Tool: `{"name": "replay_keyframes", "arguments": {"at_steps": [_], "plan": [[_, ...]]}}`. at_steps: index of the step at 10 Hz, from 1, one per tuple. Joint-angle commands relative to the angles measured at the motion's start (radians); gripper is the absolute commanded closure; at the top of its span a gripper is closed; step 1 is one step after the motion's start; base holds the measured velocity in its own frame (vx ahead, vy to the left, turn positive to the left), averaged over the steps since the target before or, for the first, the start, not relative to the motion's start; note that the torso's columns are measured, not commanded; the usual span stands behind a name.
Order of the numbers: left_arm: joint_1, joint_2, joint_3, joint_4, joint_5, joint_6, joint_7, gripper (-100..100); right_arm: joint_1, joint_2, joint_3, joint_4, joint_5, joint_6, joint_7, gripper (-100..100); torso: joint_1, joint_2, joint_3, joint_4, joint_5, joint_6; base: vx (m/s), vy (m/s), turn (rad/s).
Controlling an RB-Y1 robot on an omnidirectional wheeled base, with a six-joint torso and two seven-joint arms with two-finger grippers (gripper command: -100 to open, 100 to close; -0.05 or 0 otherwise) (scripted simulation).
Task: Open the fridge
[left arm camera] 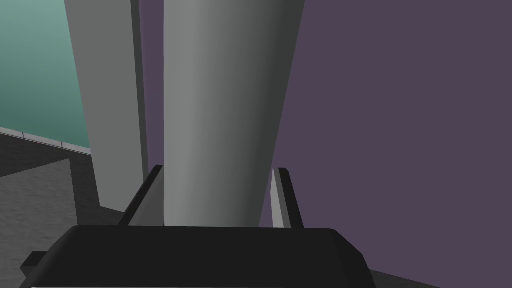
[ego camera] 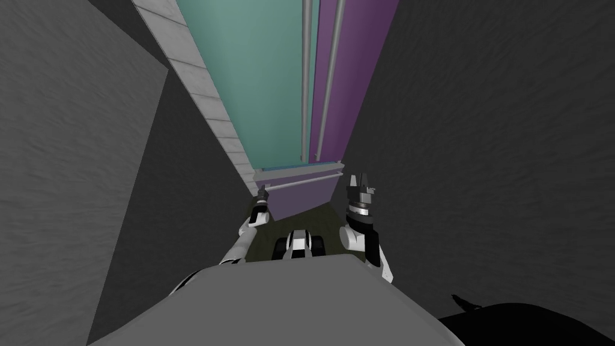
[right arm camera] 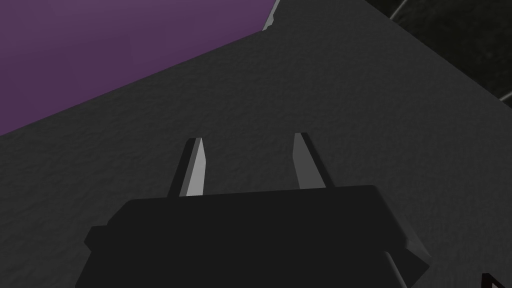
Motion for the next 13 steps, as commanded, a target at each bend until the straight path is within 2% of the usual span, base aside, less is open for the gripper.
{"name": "replay_keyframes", "arguments": {"at_steps": [1, 3, 4, 5, 7, 8, 9, 13], "plan": [[-0.067, 0.012, 0.000, 0.079, -0.001, 0.002, 0.001, 100, 0.000, 0.000, 0.000, 0.000, 0.000, 0.000, 0.000, 0, -0.001, 0.002, 0.000, 0.002, -0.002, -0.002, -0.088, -0.030, 0.061], [-0.067, 0.012, 0.000, 0.095, -0.001, 0.002, 0.001, 100, 0.000, 0.000, 0.000, 0.000, 0.000, 0.000, 0.000, 0, 0.000, 0.002, 0.001, 0.002, -0.001, -0.001, -0.024, -0.002, 0.000], [-0.115, 0.028, 0.004, 0.120, -0.001, -0.011, 0.003, 100, 0.000, 0.000, 0.000, 0.000, 0.000, 0.000, 0.000, 0, 0.000, 0.000, -0.001, 0.001, -0.001, 0.000, -0.068, -0.031, 0.081], [-0.140, 0.028, 0.004, 0.142, -0.001, -0.011, 0.003, 100, 0.000, 0.000, 0.000, 0.000, 0.000, 0.000, 0.000, 0, -0.002, 0.004, 0.001, 0.004, -0.003, -0.003, -0.081, -0.034, 0.077], [-0.143, 0.028, 0.004, 0.182, -0.001, -0.011, 0.003, 100, 0.000, 0.000, 0.000, 0.000, 0.000, 0.000, 0.000, 0, -0.002, 0.007, 0.004, 0.005, -0.003, -0.001, -0.031, 0.003, -0.003], [-0.200, 0.045, 0.008, 0.232, -0.001, -0.023, 0.005, 100, 0.000, 0.000, 0.000, 0.000, 0.000, 0.000, 0.000, 0, -0.001, 0.004, 0.002, 0.003, -0.002, -0.002, -0.087, -0.021, 0.092], [-0.218, 0.045, 0.008, 0.265, -0.001, -0.023, 0.005, 100, 0.000, 0.000, 0.000, 0.000, 0.000, 0.000, 0.000, 0, -0.001, 0.007, 0.003, 0.005, -0.003, -0.004, -0.088, -0.035, 0.072], [-0.217, 0.039, 0.004, 0.259, -0.002, -0.022, 0.004, 100, 0.000, 0.000, 0.000, 0.000, 0.000, 0.000, 0.000, 0, -0.002, 0.010, 0.005, 0.005, -0.003, -0.003, -0.117, -0.031, 0.018]]}}
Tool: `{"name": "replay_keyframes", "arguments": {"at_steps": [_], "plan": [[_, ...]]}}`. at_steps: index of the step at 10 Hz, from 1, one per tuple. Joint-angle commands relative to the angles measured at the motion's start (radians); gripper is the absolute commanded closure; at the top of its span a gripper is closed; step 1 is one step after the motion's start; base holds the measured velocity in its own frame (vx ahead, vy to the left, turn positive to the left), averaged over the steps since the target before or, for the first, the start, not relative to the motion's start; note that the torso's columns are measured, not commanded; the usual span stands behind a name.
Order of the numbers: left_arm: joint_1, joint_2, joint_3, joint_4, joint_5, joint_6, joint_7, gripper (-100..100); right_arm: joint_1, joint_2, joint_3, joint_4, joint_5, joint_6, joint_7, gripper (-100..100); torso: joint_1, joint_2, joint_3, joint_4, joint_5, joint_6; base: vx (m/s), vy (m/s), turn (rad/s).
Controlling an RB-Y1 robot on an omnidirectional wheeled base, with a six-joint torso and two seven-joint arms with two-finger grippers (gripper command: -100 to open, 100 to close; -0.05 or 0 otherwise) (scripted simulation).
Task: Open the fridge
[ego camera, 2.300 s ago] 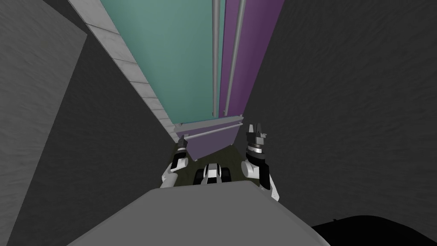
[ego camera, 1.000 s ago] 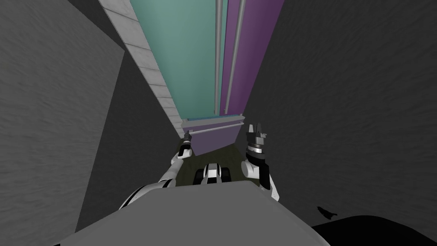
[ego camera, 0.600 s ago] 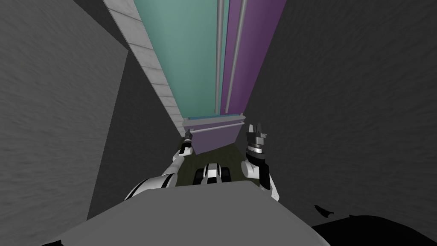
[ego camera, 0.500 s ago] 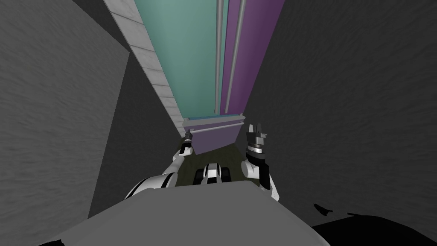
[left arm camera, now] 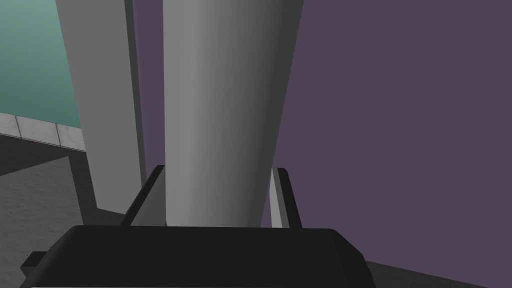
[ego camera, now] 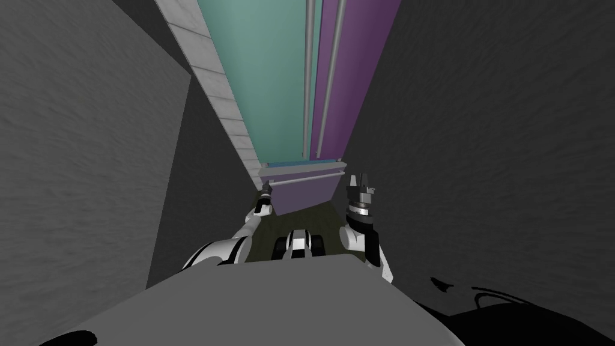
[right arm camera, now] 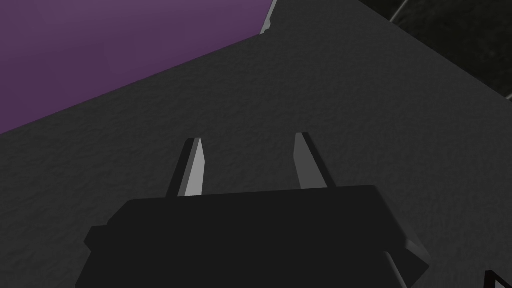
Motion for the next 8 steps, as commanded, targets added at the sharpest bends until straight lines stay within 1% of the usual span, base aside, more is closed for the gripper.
{"name": "replay_keyframes", "arguments": {"at_steps": [1, 2, 4, 7, 8], "plan": [[0.001, -0.004, -0.005, -0.001, -0.002, 0.007, 0.000, 100, 0.000, 0.000, 0.000, 0.000, 0.000, 0.000, 0.000, 0, 0.000, 0.000, 0.000, 0.000, 0.000, 0.000, -0.207, -0.074, 0.028], [0.000, -0.006, -0.007, -0.001, -0.003, 0.009, 0.000, 100, 0.000, 0.000, 0.000, 0.000, 0.000, 0.000, 0.000, 0, -0.001, -0.001, -0.001, 0.000, 0.000, 0.000, -0.221, -0.046, 0.026], [0.002, -0.008, -0.009, 0.001, -0.004, 0.010, 0.000, 100, 0.000, 0.000, 0.000, 0.000, 0.000, 0.000, 0.000, 0, 0.003, -0.008, -0.005, 0.002, -0.001, -0.001, -0.119, -0.027, 0.007], [0.002, -0.012, -0.014, -0.002, -0.007, 0.011, 0.000, 100, 0.000, 0.000, 0.000, 0.000, 0.000, 0.000, 0.000, 0, 0.000, -0.002, -0.001, -0.001, 0.001, -0.001, -0.199, -0.046, 0.024], [-0.002, -0.011, -0.012, 0.001, -0.006, 0.007, 0.000, 100, 0.000, 0.000, 0.000, 0.000, 0.000, 0.000, 0.000, 0, 0.002, -0.003, -0.002, 0.000, 0.000, -0.001, -0.093, -0.017, -0.002]]}}
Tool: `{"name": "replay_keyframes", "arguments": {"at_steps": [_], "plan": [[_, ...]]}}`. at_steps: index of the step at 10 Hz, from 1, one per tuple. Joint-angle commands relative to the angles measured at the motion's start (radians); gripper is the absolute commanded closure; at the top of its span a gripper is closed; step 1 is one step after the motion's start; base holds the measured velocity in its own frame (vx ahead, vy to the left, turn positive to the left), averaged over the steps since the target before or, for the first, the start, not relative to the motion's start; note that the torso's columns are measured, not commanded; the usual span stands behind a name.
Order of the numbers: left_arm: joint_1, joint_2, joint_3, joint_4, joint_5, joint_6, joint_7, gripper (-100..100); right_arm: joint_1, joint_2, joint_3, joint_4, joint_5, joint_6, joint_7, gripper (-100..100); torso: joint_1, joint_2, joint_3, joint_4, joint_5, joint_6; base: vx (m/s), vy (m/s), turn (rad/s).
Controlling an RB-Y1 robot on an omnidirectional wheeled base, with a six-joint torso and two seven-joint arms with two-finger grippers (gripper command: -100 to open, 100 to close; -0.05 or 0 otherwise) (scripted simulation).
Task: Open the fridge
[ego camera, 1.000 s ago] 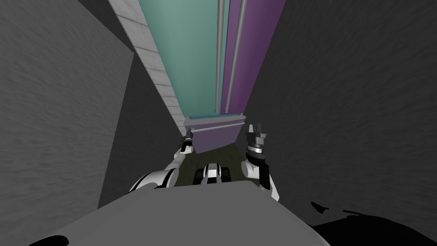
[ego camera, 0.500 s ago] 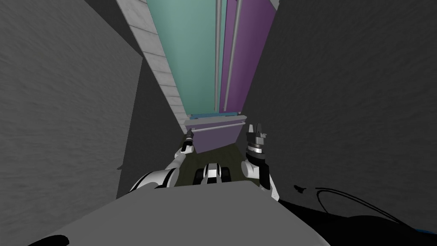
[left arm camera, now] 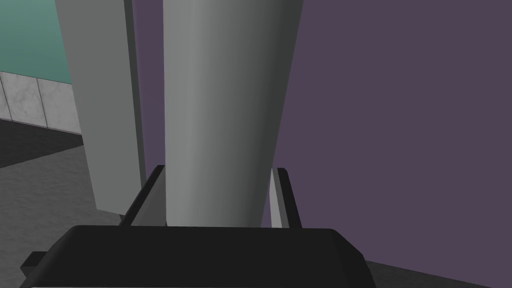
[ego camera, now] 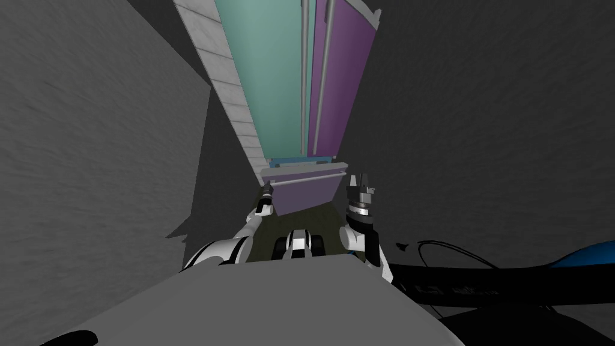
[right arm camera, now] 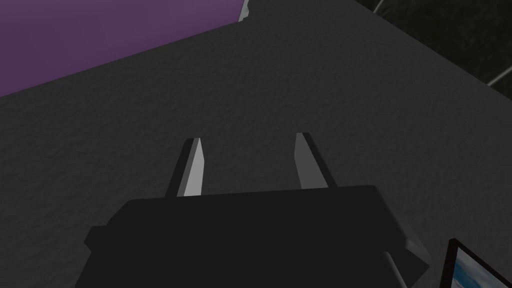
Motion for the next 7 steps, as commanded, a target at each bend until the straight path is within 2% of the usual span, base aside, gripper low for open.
{"name": "replay_keyframes", "arguments": {"at_steps": [1, 4, 5, 7], "plan": [[0.003, -0.004, -0.003, 0.001, -0.002, 0.002, -0.001, 100, 0.000, 0.000, 0.000, 0.000, 0.000, 0.000, 0.000, 0, 0.001, -0.005, -0.003, 0.001, -0.001, 0.000, -0.126, -0.014, 0.017], [0.003, -0.009, -0.007, -0.002, -0.004, 0.003, -0.001, 100, 0.000, 0.000, 0.000, 0.000, 0.000, 0.000, 0.000, 0, 0.000, 0.000, 0.000, -0.001, 0.000, -0.001, -0.171, -0.052, 0.027], [-0.026, 0.002, -0.004, -0.006, -0.001, 0.032, 0.000, -100, 0.000, 0.000, 0.000, 0.000, 0.000, 0.000, 0.000, 0, -0.001, 0.000, 0.000, -0.001, 0.000, 0.000, -0.119, -0.042, 0.037], [-0.064, 0.015, 0.000, -0.012, 0.002, 0.078, 0.001, -100, 0.000, 0.000, 0.000, 0.000, 0.000, 0.000, 0.000, 0, 0.000, -0.005, -0.003, 0.003, -0.002, 0.000, -0.044, -0.010, 0.024]]}}
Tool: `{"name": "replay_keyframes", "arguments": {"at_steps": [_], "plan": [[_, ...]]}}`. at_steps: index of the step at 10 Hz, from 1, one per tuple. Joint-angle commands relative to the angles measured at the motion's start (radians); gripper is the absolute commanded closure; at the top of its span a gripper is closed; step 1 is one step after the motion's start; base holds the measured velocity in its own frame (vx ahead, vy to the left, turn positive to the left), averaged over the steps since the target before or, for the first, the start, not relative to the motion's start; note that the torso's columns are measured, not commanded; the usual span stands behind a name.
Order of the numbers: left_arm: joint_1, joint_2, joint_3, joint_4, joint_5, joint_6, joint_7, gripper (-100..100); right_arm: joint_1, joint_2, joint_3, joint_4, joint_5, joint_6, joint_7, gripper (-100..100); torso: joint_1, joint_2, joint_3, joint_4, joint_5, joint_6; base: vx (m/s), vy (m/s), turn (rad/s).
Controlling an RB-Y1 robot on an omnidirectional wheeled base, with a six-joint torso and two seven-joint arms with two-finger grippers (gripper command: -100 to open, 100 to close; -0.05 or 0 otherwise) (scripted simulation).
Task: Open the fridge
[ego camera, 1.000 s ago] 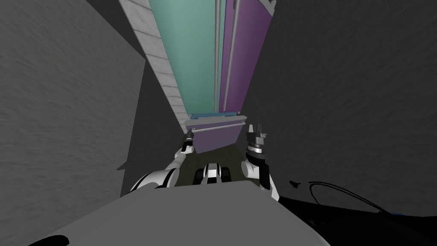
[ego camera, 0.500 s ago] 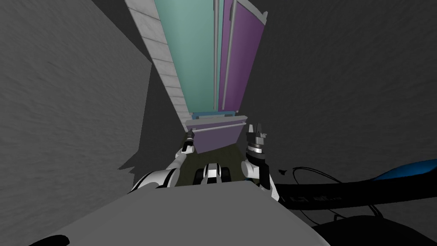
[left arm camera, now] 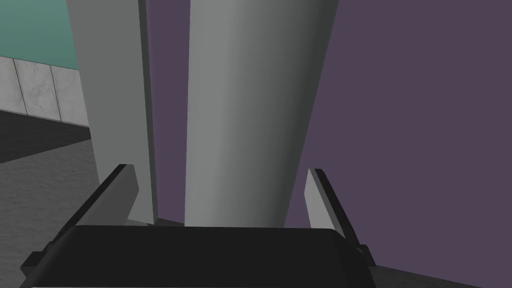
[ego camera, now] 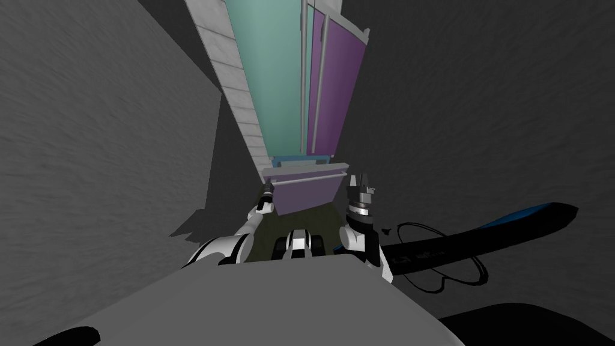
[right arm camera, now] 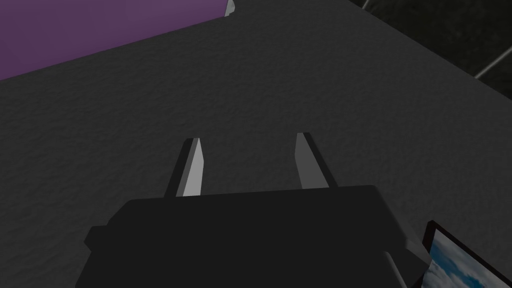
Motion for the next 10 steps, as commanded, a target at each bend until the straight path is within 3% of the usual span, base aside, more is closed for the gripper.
{"name": "replay_keyframes", "arguments": {"at_steps": [1, 5, 6, 7, 10], "plan": [[-0.030, 0.012, 0.002, -0.017, 0.002, 0.040, 0.002, -100, 0.000, 0.000, 0.000, 0.000, 0.000, 0.000, 0.000, 0, -0.001, 0.002, 0.001, 0.000, 0.000, 0.000, -0.017, -0.003, 0.010], [-0.081, 0.029, 0.007, -0.026, 0.006, 0.101, 0.003, -100, 0.000, 0.000, 0.000, 0.000, 0.000, 0.000, 0.000, 0, -0.003, 0.012, 0.007, 0.003, -0.001, -0.001, -0.030, -0.012, 0.018], [-0.067, 0.025, 0.006, -0.018, 0.005, 0.092, 0.004, -100, 0.000, 0.000, 0.000, 0.000, 0.000, 0.000, 0.000, 0, -0.005, 0.014, 0.009, 0.006, -0.002, -0.001, -0.018, -0.008, 0.004], [-0.066, 0.024, 0.006, -0.018, 0.005, 0.099, 0.003, 0, 0.000, 0.000, 0.000, 0.000, 0.000, 0.000, 0.000, 0, -0.004, 0.012, 0.008, 0.004, -0.001, -0.001, 0.000, 0.000, 0.000], [-0.060, 0.022, 0.006, -0.013, 0.005, 0.104, 0.003, 0, 0.000, 0.000, 0.000, 0.000, 0.000, 0.000, 0.000, 0, -0.002, 0.007, 0.005, 0.001, 0.000, -0.001, 0.000, 0.000, 0.000]]}}
